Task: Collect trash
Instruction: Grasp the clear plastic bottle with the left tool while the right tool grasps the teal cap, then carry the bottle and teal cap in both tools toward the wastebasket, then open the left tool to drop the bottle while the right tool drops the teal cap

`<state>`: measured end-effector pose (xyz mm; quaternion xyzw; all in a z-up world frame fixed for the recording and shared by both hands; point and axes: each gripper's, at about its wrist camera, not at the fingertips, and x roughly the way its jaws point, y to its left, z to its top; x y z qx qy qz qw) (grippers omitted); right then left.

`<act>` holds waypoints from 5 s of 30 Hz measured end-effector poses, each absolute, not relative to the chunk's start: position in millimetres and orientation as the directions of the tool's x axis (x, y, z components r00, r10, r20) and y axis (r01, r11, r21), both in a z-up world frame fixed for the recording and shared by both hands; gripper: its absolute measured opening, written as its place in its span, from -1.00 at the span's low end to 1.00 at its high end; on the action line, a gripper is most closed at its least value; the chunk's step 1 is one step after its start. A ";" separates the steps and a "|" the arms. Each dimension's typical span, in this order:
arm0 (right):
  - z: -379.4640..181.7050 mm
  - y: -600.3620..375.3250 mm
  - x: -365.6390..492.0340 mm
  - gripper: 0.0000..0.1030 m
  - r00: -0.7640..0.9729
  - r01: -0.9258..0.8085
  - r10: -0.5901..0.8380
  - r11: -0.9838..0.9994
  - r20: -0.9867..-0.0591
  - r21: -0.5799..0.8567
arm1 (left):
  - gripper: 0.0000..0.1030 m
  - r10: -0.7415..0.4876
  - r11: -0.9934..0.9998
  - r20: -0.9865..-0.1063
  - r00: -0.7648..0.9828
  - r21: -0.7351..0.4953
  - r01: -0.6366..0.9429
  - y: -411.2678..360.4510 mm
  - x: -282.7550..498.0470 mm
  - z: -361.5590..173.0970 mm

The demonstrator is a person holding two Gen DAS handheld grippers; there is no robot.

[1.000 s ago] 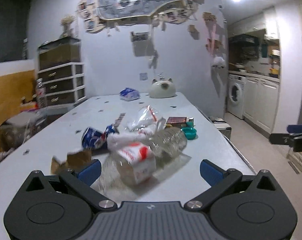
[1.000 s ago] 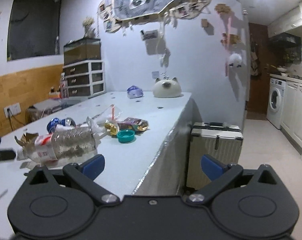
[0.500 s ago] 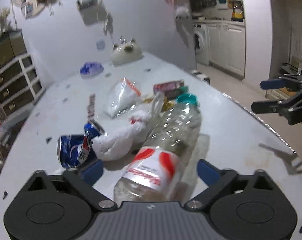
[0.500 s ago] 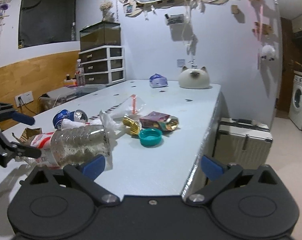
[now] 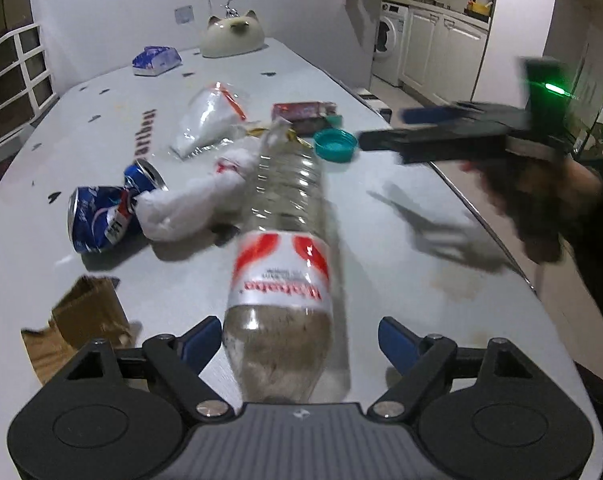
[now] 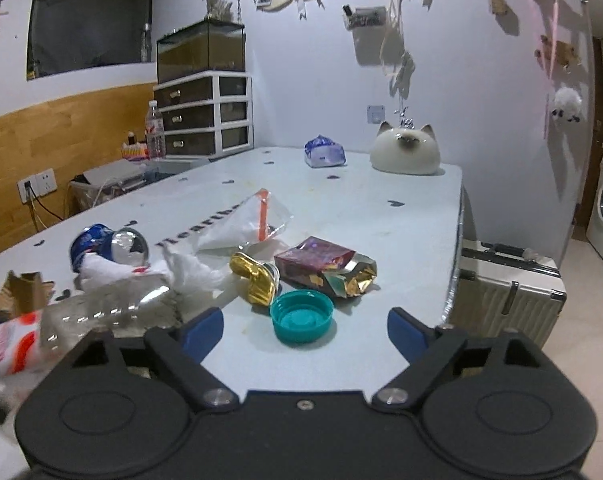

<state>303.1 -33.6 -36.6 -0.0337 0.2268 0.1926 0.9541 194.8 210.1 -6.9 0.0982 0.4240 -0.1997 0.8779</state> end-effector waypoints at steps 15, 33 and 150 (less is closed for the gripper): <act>-57.1 -3.0 331.0 -0.11 0.756 -0.430 0.319 0.901 -0.572 -0.065 | 0.65 -0.129 0.962 -0.860 0.493 0.013 0.273 188.0 232.1 -2.3; -49.4 -13.2 220.6 -0.15 0.584 -0.678 0.502 0.733 -0.637 -0.044 | 0.26 0.026 0.936 -0.884 0.466 0.185 0.299 162.4 255.7 -14.7; -357.9 -388.1 192.1 -0.03 0.546 0.217 0.116 0.937 -0.830 0.273 | 0.20 -0.259 0.964 -0.929 0.263 -0.229 0.137 -186.7 281.4 -371.6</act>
